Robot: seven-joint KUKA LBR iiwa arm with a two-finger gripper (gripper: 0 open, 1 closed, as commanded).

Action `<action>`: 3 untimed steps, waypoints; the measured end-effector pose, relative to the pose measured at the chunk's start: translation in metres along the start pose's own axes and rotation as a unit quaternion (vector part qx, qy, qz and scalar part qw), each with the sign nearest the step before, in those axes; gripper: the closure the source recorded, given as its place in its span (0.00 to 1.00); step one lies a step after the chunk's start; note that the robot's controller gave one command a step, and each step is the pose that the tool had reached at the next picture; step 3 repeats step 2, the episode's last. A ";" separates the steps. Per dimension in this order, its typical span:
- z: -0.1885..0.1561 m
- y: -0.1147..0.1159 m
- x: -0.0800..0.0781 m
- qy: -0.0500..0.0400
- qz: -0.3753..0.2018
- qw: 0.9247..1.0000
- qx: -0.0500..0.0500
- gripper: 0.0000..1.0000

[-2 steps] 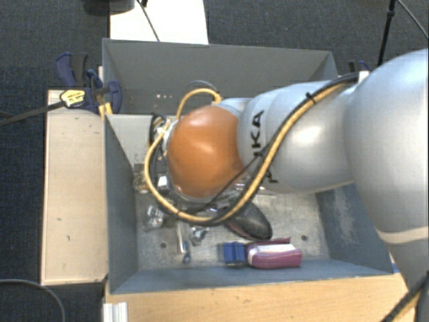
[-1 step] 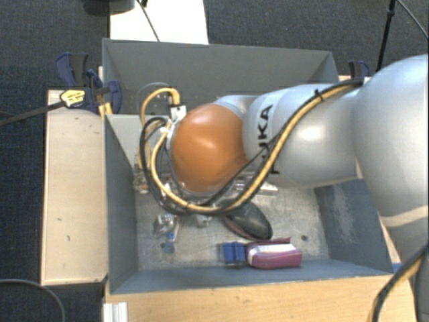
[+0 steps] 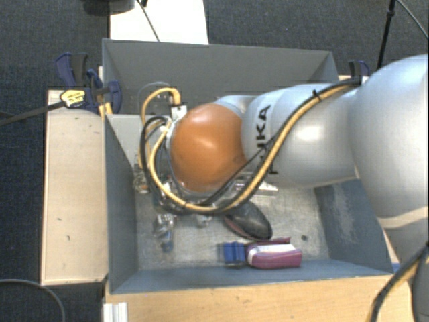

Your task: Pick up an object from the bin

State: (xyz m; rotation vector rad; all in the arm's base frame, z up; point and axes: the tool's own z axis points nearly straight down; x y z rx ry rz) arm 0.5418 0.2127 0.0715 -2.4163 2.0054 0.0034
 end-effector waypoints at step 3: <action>-0.117 -0.002 -0.001 0.000 0.006 1.000 0.004 1.00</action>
Offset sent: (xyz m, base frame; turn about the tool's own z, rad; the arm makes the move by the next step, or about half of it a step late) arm 0.0000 0.0000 0.0000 0.0000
